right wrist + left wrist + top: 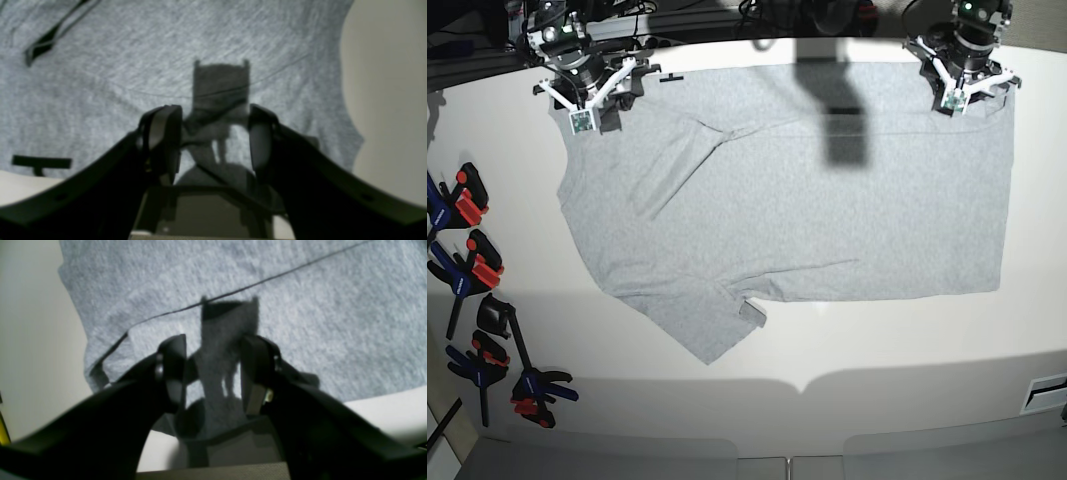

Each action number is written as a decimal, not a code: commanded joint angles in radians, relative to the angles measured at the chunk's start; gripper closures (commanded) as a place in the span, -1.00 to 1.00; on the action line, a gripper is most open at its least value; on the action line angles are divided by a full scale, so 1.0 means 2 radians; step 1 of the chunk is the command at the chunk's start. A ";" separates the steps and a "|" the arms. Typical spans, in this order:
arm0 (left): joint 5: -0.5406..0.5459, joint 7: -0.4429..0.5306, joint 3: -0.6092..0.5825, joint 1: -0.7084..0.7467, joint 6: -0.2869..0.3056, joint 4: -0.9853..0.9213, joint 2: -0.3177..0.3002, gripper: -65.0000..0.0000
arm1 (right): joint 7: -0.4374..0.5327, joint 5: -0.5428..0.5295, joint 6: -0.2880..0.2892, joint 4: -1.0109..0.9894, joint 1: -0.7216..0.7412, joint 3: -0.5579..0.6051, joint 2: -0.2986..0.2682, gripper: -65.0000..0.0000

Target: Fold the T-shirt properly

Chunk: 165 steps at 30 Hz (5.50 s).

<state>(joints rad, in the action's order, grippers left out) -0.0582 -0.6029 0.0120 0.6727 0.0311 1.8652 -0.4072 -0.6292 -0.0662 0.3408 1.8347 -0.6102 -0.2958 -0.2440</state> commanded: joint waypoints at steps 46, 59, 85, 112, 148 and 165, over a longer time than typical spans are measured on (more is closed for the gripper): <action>0.083 -0.073 0.098 -0.027 0.102 0.034 -0.156 0.19 | 0.006 0.005 -0.004 0.009 -0.001 -0.003 -0.018 0.03; 0.159 -0.093 0.098 -0.036 0.103 -0.010 -0.157 0.20 | 0.010 0.005 -0.004 0.009 -0.001 -0.003 -0.018 0.03; 0.159 0.000 0.098 -0.037 0.102 -0.076 -0.157 0.55 | 0.010 0.005 -0.004 0.009 -0.001 -0.003 -0.018 0.03; 0.027 -0.003 0.098 -0.084 0.102 -0.033 -0.156 1.00 | 0.010 0.005 -0.004 0.009 -0.001 -0.003 -0.018 0.03; -0.065 -0.037 0.098 -0.090 -0.249 0.090 -0.155 0.64 | 0.006 0.018 0.073 0.175 -0.001 0.009 -0.036 0.03; -0.009 -0.028 0.098 -0.087 -0.227 0.119 -0.155 0.64 | -0.027 0.134 0.077 0.140 0.114 0.298 -0.115 0.03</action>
<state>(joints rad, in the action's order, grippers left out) -0.0574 -0.6804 0.1982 0.5011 -0.4152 2.0861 -0.6991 -0.6964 0.2062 0.5049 2.1006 -0.3805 0.3046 -0.4675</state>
